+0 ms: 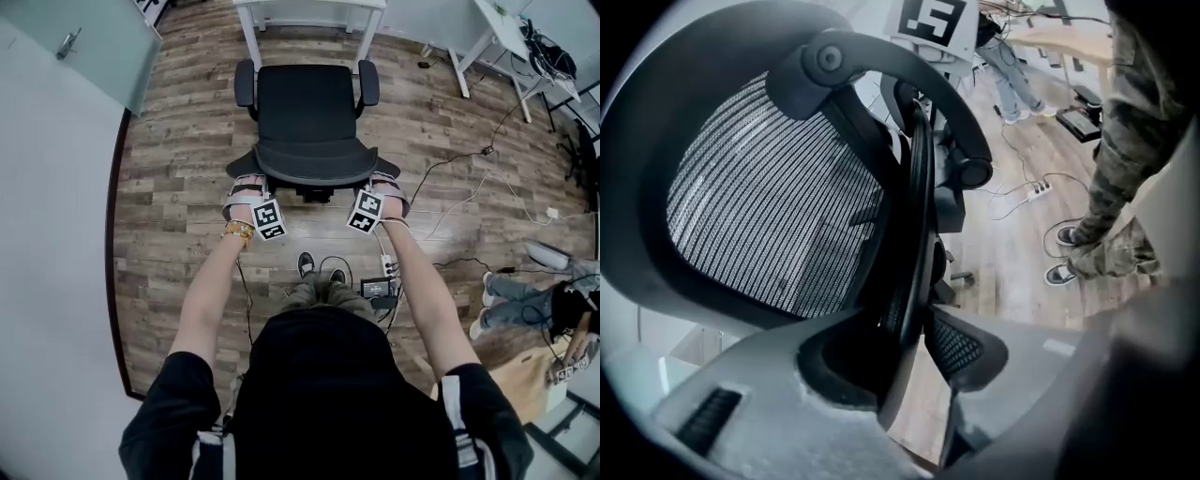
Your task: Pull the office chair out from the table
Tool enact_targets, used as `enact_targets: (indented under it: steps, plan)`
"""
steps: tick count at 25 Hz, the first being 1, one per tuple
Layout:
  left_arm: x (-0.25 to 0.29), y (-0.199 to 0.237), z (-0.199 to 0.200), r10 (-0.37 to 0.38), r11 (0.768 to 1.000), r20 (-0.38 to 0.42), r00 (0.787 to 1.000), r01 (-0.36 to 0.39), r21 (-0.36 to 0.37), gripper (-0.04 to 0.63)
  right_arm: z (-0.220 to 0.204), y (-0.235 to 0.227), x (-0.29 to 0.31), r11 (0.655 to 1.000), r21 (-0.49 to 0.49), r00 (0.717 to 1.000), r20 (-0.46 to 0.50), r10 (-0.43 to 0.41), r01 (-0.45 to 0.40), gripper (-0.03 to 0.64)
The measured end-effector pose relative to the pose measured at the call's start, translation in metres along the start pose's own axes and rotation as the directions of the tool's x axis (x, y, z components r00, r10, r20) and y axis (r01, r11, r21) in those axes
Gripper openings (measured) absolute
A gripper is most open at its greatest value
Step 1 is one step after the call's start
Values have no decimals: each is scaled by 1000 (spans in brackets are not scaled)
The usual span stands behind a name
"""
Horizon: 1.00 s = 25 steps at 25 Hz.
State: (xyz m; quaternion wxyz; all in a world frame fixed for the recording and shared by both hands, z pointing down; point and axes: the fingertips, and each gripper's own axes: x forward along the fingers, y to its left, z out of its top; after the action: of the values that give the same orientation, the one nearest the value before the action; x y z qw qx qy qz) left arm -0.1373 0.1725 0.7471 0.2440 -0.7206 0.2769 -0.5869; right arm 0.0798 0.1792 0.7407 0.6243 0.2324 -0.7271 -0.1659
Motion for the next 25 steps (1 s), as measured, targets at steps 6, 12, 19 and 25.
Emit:
enact_targets:
  steps: [6, 12, 19, 25]
  plan:
    - [-6, -7, 1, 10, 1000, -11, 1000, -10, -10, 168, -1, 7, -4, 1000, -6, 1000, 9, -4, 4, 123]
    - [-19, -22, 11, 10, 1000, -30, 1000, -11, -28, 167, -11, 18, -13, 1000, -18, 1000, 20, -5, 5, 123]
    - [-38, -46, 15, 12, 1000, -35, 999, -13, -22, 166, -17, 41, -27, 1000, -23, 1000, 30, -8, 8, 124]
    - [-55, -67, 14, 0, 1000, -45, 999, -1, -27, 167, -17, 64, -43, 999, -35, 999, 45, -17, 19, 124]
